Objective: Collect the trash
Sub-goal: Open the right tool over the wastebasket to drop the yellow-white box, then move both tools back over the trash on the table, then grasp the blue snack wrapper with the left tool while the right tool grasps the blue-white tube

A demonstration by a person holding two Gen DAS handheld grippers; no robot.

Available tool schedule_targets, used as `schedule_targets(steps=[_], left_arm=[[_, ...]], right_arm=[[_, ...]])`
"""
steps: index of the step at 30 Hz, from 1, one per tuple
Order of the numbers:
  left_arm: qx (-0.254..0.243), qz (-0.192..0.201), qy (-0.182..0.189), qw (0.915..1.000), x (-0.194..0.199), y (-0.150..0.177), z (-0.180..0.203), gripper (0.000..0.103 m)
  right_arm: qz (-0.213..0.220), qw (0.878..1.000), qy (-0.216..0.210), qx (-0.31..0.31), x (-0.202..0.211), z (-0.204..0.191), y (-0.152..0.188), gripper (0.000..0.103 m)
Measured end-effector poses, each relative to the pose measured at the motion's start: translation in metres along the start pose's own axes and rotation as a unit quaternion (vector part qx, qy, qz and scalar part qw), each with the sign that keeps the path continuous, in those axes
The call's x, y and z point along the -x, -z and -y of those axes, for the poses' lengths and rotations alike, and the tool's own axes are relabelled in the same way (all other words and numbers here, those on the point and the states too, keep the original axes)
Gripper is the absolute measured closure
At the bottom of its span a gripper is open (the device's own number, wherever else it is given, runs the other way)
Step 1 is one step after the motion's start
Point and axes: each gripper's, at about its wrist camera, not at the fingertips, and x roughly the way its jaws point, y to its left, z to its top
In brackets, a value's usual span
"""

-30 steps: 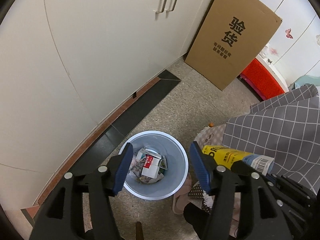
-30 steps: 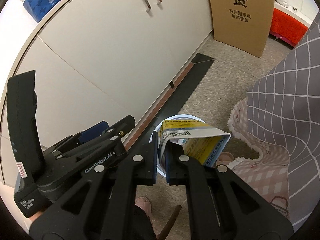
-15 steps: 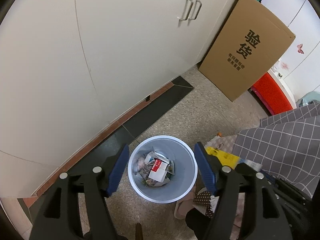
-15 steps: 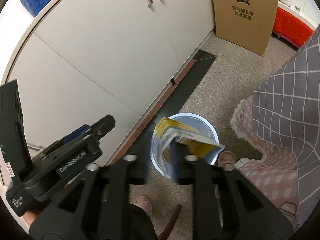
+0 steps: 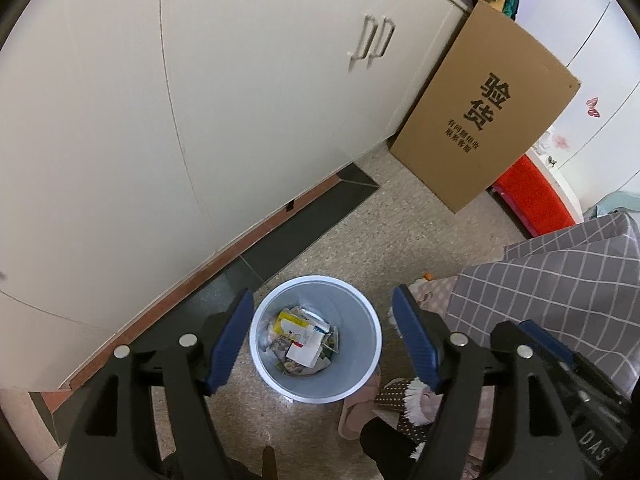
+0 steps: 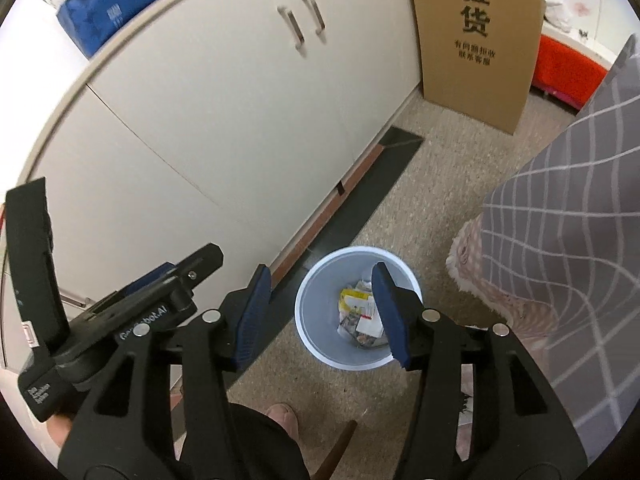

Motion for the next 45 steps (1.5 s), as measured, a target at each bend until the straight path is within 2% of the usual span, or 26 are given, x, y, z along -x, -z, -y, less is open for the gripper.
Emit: schedule_targets(steps=[9, 16, 20, 24, 29, 35, 42, 45], left_arm=[[-0.017, 0.055, 0.029, 0.9979, 0.065, -0.003, 0.044, 0.03], [-0.072, 0.099, 0.067, 0.9902, 0.118, 0.004, 0.121, 0.029], [-0.117, 0.112, 0.097, 0.982, 0.14, 0.016, 0.179, 0.028], [-0.167, 0.114, 0.126, 0.9712, 0.155, 0.033, 0.24, 0.028], [-0.232, 0.105, 0.162, 0.9534, 0.165, 0.064, 0.321, 0.027], [-0.302, 0.072, 0.186, 0.9321, 0.15, 0.099, 0.405, 0.02], [-0.375, 0.045, 0.17, 0.91, 0.122, 0.133, 0.469, 0.02], [-0.413, 0.041, 0.143, 0.8987, 0.107, 0.145, 0.49, 0.02]], right_arm=[[0.085, 0.996, -0.007, -0.008, 0.096, 0.022, -0.009, 0.05], [0.158, 0.987, 0.009, -0.019, 0.181, 0.062, -0.005, 0.048], [0.198, 0.979, 0.033, -0.033, 0.231, 0.097, 0.002, 0.046], [0.225, 0.97, 0.056, -0.067, 0.271, 0.145, 0.014, 0.045], [0.244, 0.959, 0.088, -0.113, 0.306, 0.208, 0.036, 0.044], [0.257, 0.945, 0.129, -0.158, 0.337, 0.271, 0.057, 0.044], [0.225, 0.939, 0.17, -0.196, 0.336, 0.339, 0.068, 0.044], [0.209, 0.941, 0.173, -0.203, 0.328, 0.356, 0.069, 0.044]])
